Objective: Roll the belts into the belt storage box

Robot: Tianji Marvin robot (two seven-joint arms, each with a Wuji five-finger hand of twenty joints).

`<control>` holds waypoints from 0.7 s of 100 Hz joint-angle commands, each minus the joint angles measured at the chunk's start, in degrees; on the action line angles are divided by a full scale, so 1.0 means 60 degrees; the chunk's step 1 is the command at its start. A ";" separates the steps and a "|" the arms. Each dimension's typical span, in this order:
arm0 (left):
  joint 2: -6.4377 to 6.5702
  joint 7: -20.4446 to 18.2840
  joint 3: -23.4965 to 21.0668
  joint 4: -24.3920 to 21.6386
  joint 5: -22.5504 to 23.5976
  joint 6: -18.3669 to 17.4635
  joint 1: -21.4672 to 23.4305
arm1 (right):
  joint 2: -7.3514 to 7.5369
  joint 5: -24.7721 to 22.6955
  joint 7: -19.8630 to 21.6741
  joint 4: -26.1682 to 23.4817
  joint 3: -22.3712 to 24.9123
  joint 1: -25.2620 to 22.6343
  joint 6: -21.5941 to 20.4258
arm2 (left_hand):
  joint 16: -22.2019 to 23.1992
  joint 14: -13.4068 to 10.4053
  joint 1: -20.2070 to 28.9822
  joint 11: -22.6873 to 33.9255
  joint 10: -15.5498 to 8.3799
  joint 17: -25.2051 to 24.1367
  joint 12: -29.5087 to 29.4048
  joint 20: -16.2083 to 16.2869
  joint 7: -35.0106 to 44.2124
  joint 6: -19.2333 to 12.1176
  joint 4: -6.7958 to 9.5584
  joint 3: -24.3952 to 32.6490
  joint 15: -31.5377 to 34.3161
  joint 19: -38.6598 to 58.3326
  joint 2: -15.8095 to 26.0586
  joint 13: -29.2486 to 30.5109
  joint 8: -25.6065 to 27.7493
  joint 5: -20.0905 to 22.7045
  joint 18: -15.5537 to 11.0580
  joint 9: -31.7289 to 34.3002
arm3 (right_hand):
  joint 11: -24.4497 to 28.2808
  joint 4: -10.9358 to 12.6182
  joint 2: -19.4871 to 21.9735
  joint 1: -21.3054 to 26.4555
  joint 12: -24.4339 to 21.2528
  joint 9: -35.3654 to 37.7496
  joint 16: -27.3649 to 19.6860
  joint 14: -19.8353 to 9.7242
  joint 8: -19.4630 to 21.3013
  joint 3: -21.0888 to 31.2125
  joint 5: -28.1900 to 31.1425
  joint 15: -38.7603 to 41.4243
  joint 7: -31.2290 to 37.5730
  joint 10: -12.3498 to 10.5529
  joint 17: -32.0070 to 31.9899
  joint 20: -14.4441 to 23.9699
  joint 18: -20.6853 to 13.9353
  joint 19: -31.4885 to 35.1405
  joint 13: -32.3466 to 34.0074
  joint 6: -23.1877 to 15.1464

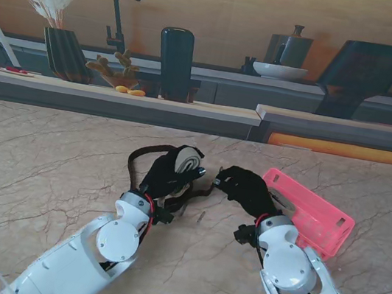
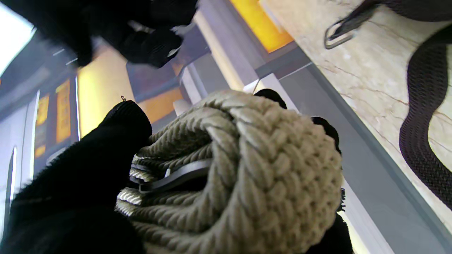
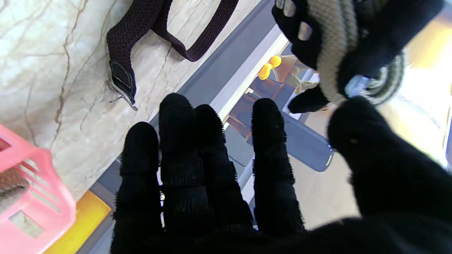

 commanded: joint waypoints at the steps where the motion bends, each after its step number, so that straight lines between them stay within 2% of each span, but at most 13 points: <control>1: 0.0179 -0.0170 0.0030 0.0100 0.0206 0.0083 -0.0118 | 0.0054 -0.0230 0.0014 -0.0133 -0.0018 -0.0027 -0.0042 | 0.0664 -0.0285 0.0058 0.2181 -0.0863 0.0146 0.0710 0.0152 -0.0728 -0.0017 0.0597 0.0966 0.1894 0.0572 0.0202 0.1198 -0.0149 -0.0164 0.0167 0.0986 | -0.0155 0.0318 0.0115 -0.0816 -0.0065 0.0332 -0.0072 -0.0014 0.0370 -0.0514 0.0319 -0.0195 -0.0393 0.0025 -0.0089 -0.0013 0.0190 -0.0124 0.0042 0.0186; 10: 0.0297 -0.0092 0.0182 0.0365 0.1078 0.0069 -0.0337 | 0.0067 -0.0499 -0.0054 -0.0099 -0.0118 0.0045 -0.0093 | 0.0663 -0.0310 -0.0046 0.2126 -0.0924 0.0149 0.0695 0.0121 -0.1190 0.0066 0.0561 0.1081 0.1785 0.0554 -0.0004 0.1181 -0.0323 -0.0466 0.0169 0.0945 | -0.0232 0.0433 0.0451 -0.1427 -0.0062 0.0466 -0.0022 0.0232 0.0376 -0.1494 0.0434 -0.0234 -0.0767 0.0271 -0.0063 0.0075 0.0403 -0.0145 0.0118 0.0703; 19: 0.0383 0.0020 0.0314 0.0529 0.1694 0.0027 -0.0483 | 0.0102 -0.0718 0.0035 -0.0004 -0.0300 0.0213 -0.0035 | 0.0638 -0.0344 -0.0117 0.2059 -0.0993 0.0134 0.0681 0.0094 -0.1369 0.0116 0.0542 0.1135 0.1661 0.0512 -0.0158 0.1140 -0.0387 -0.0723 0.0144 0.0885 | -0.0338 0.0518 0.0559 -0.1856 -0.0099 0.0447 -0.0059 0.0312 0.0293 -0.1857 0.0252 -0.0348 -0.1198 0.0346 -0.0028 0.0099 0.0503 -0.0162 0.0109 0.1031; 41: 0.0483 0.0158 0.0578 0.0669 0.2406 -0.0145 -0.0652 | 0.0043 -0.0768 0.0055 0.0357 -0.1020 0.0886 0.0294 | 0.0591 -0.0317 -0.0300 0.1884 -0.1075 0.0105 0.0628 0.0010 -0.1618 0.0170 0.0478 0.1306 0.1411 0.0344 -0.0398 0.1093 -0.0496 -0.1148 0.0113 0.0792 | -0.0702 0.0631 0.0488 -0.2235 -0.0449 0.1003 -0.0476 0.0627 0.0344 -0.1875 0.0036 -0.0883 -0.1905 0.0394 0.0207 0.0005 0.0879 -0.0191 0.0723 0.1438; 57: 0.0481 0.0197 0.0744 0.0738 0.2544 -0.0267 -0.0734 | -0.0083 -0.1006 -0.0304 0.0707 -0.1574 0.1412 0.0585 | 0.0570 -0.0298 -0.0383 0.1822 -0.1075 0.0045 0.0611 -0.0032 -0.1723 0.0227 0.0424 0.1373 0.1285 0.0248 -0.0500 0.1007 -0.0549 -0.1368 0.0104 0.0705 | -0.0540 0.0641 0.0519 -0.2408 -0.0754 0.2158 -0.0819 0.0669 0.0419 -0.1800 0.0637 -0.1034 -0.1853 0.0222 0.0596 -0.0124 0.1074 0.0062 0.1713 0.1854; 70: 0.0492 0.0212 0.0883 0.0799 0.2708 -0.0295 -0.0811 | -0.0250 -0.0674 -0.0533 0.0949 -0.1914 0.1753 0.0893 | 0.0565 -0.0277 -0.0409 0.1789 -0.1099 0.0030 0.0601 -0.0055 -0.1760 0.0249 0.0393 0.1410 0.1223 0.0187 -0.0542 0.0976 -0.0578 -0.1404 0.0108 0.0664 | -0.0361 0.0627 0.0489 -0.2516 -0.0973 0.2818 -0.0950 0.0673 0.0474 -0.1773 0.1060 -0.0935 -0.1692 0.0233 0.0727 -0.0264 0.1173 0.0272 0.2234 0.2059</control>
